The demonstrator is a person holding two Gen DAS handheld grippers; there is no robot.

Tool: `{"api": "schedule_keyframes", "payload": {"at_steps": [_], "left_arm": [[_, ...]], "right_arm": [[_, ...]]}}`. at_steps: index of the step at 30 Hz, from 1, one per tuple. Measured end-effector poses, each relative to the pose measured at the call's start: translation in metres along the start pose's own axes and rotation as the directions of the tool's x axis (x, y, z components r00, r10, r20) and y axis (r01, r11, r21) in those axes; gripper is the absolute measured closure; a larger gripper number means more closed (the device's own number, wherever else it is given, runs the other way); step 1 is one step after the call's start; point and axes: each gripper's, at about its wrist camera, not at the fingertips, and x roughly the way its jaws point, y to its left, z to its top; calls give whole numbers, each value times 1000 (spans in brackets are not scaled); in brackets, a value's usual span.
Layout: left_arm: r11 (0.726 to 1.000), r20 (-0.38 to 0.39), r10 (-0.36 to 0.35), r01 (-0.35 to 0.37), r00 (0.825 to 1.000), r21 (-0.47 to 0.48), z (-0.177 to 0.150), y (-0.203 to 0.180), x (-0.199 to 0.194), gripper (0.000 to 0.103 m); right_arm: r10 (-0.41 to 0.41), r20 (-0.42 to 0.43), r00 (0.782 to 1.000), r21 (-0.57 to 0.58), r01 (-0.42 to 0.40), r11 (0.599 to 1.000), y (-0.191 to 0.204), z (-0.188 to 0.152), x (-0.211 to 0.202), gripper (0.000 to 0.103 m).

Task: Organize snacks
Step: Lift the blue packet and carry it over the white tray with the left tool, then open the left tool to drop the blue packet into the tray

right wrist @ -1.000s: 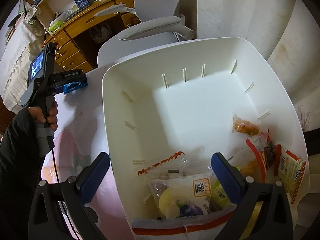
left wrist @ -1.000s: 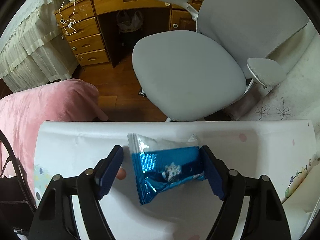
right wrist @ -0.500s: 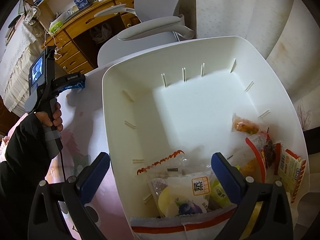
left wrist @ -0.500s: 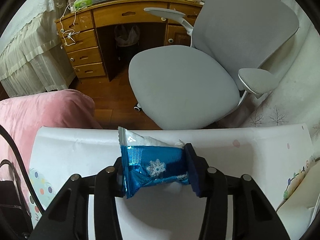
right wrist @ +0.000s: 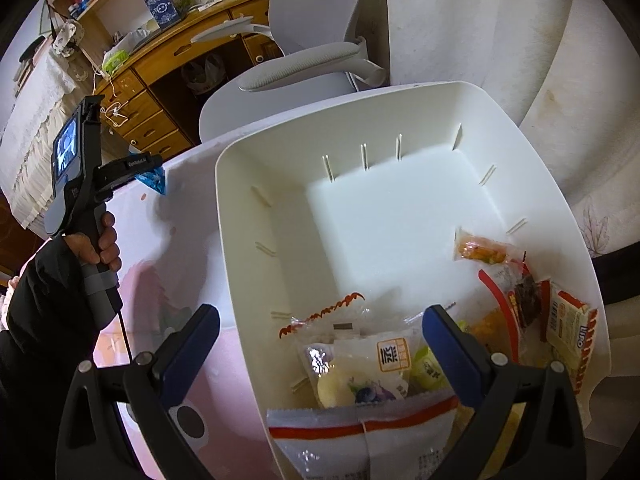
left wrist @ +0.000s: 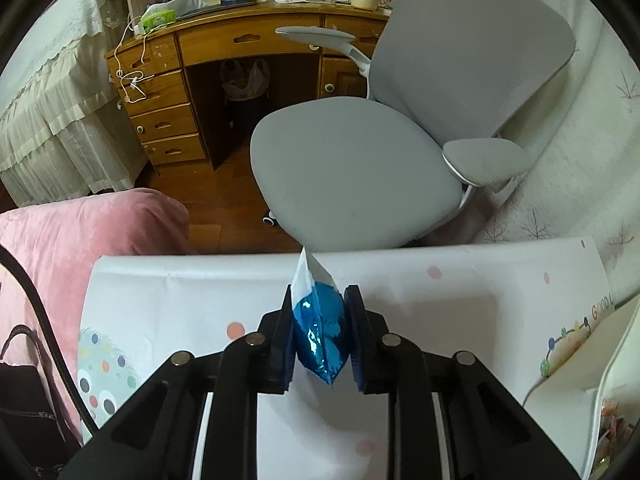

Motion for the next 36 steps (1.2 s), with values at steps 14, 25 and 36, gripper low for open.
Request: {"api": "schedule_keyframes", "payload": {"at_steps": [14,25,36], "left_arm": [[997,11,-56,55,998,54,-22,-38,-87,84],[972,-15,-167,168,986,164,-55,-100,-156,84],[906,-67,-324,330,944,264,-85,-168,-189,84]], "right_arm": [[33,39,999,13,-34,999,-14,-14,-34,2],[14,78,997,31,-16,999,-37,-29,-57,2],[-119,152,981,55,112,992,-72,-47,-76,2]]}}
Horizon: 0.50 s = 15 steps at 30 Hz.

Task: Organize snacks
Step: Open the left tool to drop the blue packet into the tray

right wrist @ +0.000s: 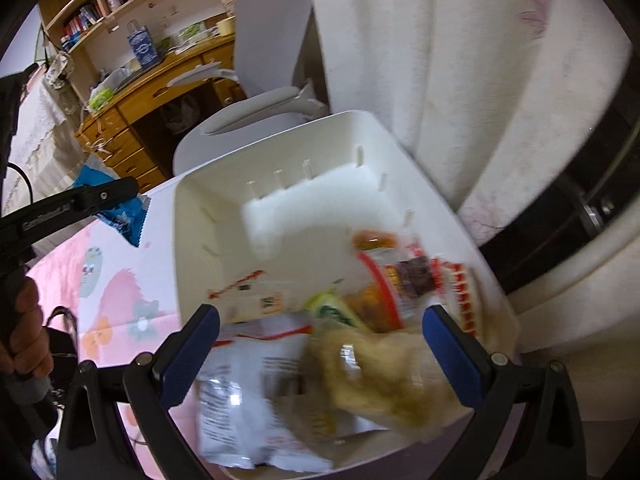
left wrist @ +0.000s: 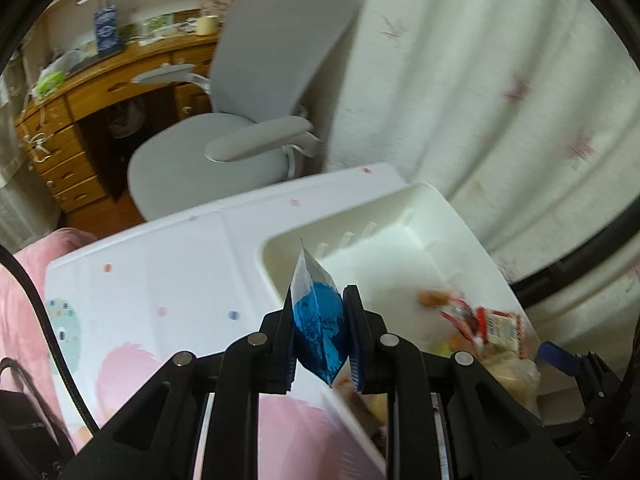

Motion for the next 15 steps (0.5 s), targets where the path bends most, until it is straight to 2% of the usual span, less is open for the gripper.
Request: {"api": "schedule_keyframes", "payload": {"at_steps": [6,9,11,13,15], "left_arm": [[995,-23,-90,91,996,44,-5,-36,6,84],[991,-44,-122,125,992,56,-7,-49,5,68],[989,-40,-131,134,991,61,-9,-57,1,62],[989,-43,-136,138,990,60,-11,-57,-3,47],[990,-38,-125,127,991,55,-18,-58,-12,43]], "right_arm": [[-58,5,998,2,58,998,-19,-12,-8,1],[-74,4,997,16,74,997,-28,-18,-13,1],[-81,7,997,23,81,996,-31,-21,-18,1],[-77,12,997,33,77,996,-34,-22,-23,1],[-79,26,997,44,78,996,-36,-24,-29,1]]}}
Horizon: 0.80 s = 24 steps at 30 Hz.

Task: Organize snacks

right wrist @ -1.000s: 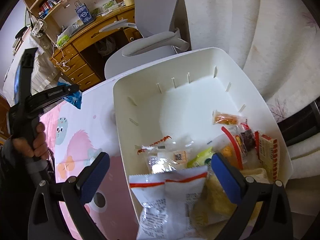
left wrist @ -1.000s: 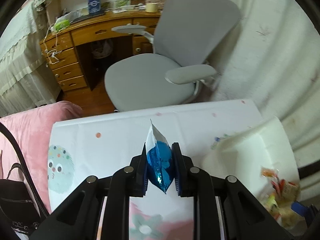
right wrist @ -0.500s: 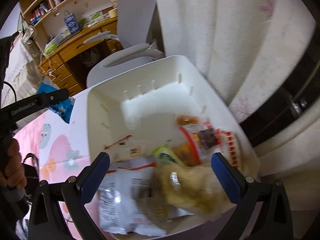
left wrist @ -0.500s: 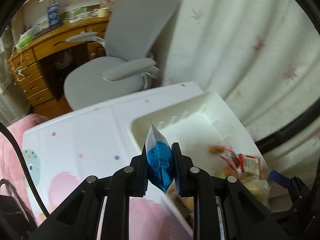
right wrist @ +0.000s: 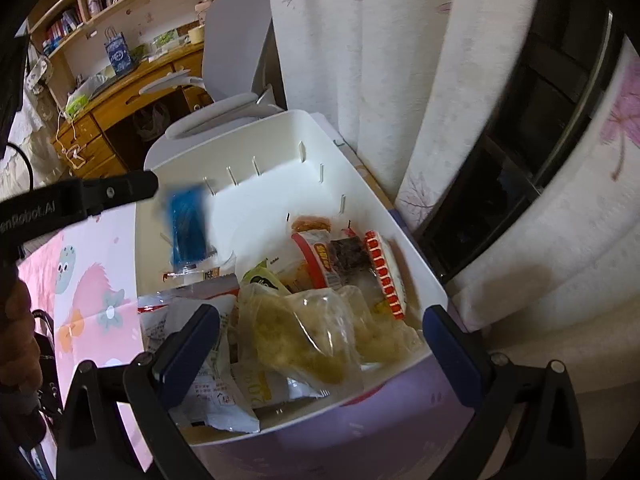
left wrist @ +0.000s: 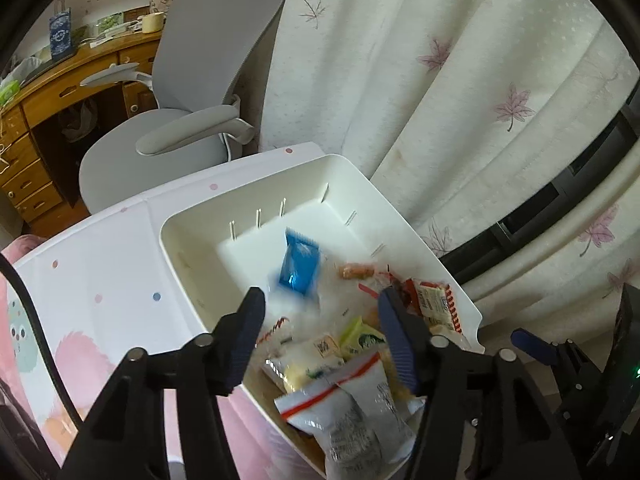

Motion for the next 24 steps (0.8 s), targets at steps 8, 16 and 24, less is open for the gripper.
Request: {"api": "schedule_keyframes", "payload": {"at_steps": [8,16,24], "left_arm": [[996,-36,65,-67,997,-60,-47,3,-36,32],[973,-36,153,-157,988,-172,-125,-2,-96,28],[935,-27,255,-254,966,-247,-191,-16,-177,23]], "right_arm": [[3,36,999,12,-3,1000,-2,-26,-31,1],[44,41,998,-6,-43,999,2,-79,-72,1],[149,18,989,-12,-148,989,6,-122,-128,1]]}}
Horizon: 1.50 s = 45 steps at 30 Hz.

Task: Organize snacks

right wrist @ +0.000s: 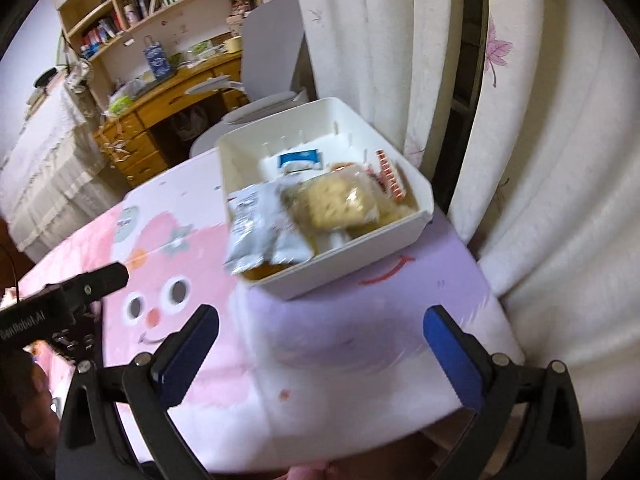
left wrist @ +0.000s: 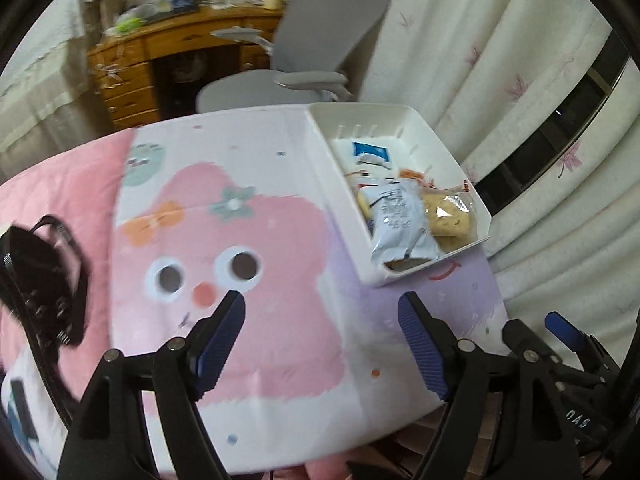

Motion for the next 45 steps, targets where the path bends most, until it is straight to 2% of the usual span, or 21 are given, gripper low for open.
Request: {"api": "schedule_keyframes", "payload": {"at_steps": [4,9,16,24,26,28,31,33,40,45], "left_arm": [[999,49,37,-36,998,-18,-22,5,-37,22],[998,66,51,-48,997,-35,-41,1,-66,22],[996,83,81,-79,993,-33,-46,-29,-76,22],[992,98,106,-99,989,-74,-42,-68,-76,20],[989,110,132,-125,985,-74,-44,-76,-79,19],[987,119,145,-136,982,-82,-45,-81,-83,10],[984,137,161,-147,977,-104,-49,-86,-89,8],[976,143,201,-185,969,-117,-52,-90,-90,4],[948,177,293,-262,939,-181,-67,-102,-96,1],[946,206,306,-272,929,-177,-69,-115,-97,1]], "right_arm": [[43,1,999,-33,-43,999,8,-13,-24,1],[80,-16,997,-95,-81,992,15,-25,-46,1],[145,-57,988,-177,-153,972,14,-30,-67,1],[187,-71,980,-278,-199,940,0,-8,-85,1],[193,-76,978,-275,-206,939,-7,0,-87,1],[221,-95,971,-274,-239,931,-12,5,-88,1],[251,-117,961,-302,-275,913,-13,6,-91,1],[275,-119,954,-300,-299,906,-16,5,-94,1],[278,-45,960,-317,-277,907,-30,5,-103,0],[241,-30,970,-344,-236,909,-34,6,-101,0]]}}
